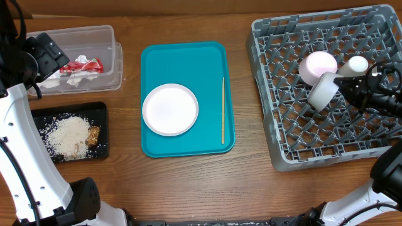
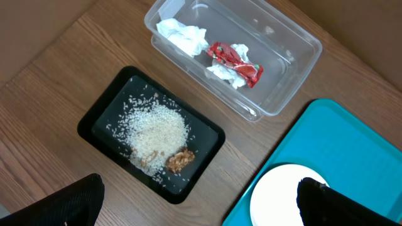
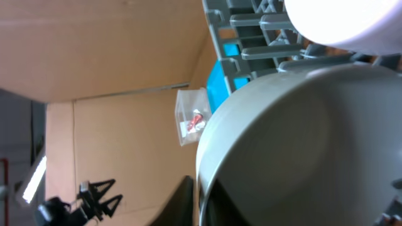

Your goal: Sort waste into correct bins and load items into the dishwasher

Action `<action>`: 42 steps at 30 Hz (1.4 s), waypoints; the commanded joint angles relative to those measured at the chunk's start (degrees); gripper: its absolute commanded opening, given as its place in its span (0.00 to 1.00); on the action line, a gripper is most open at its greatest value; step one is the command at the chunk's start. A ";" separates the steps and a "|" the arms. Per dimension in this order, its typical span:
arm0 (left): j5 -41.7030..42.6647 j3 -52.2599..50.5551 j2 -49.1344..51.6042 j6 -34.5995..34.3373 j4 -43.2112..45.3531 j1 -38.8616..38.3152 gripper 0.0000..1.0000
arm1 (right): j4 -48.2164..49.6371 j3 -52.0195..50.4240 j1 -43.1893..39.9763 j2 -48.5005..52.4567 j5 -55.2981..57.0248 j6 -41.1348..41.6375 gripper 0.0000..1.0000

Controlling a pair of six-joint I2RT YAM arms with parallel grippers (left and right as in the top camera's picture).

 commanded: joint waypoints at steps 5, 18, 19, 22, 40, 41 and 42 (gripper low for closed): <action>-0.57 -0.15 0.35 -0.59 -0.11 -0.35 1.00 | 1.77 0.63 -1.53 -1.40 9.03 7.21 0.27; -0.57 -0.15 0.35 -0.59 -0.11 -0.35 1.00 | 1.07 9.25 -6.47 -5.53 28.02 23.56 0.28; -0.57 -0.13 0.35 -0.59 -0.11 -0.35 1.00 | 1.09 10.05 -6.80 -6.16 30.05 24.20 0.28; -0.57 -0.15 0.35 -0.59 -0.11 -0.35 1.00 | 0.68 12.07 -7.26 -8.44 35.17 25.59 0.28; -0.57 -0.15 0.35 -0.59 -0.11 -0.35 1.00 | 0.24 7.63 13.77 -13.07 64.57 30.01 0.10; -0.57 -0.15 0.35 -0.59 -0.11 -0.35 1.00 | 0.22 7.15 14.78 -12.76 66.82 31.26 0.08; -0.57 -0.15 0.35 -0.59 -0.11 -0.35 1.00 | 0.24 6.45 15.63 -12.46 68.24 32.28 0.06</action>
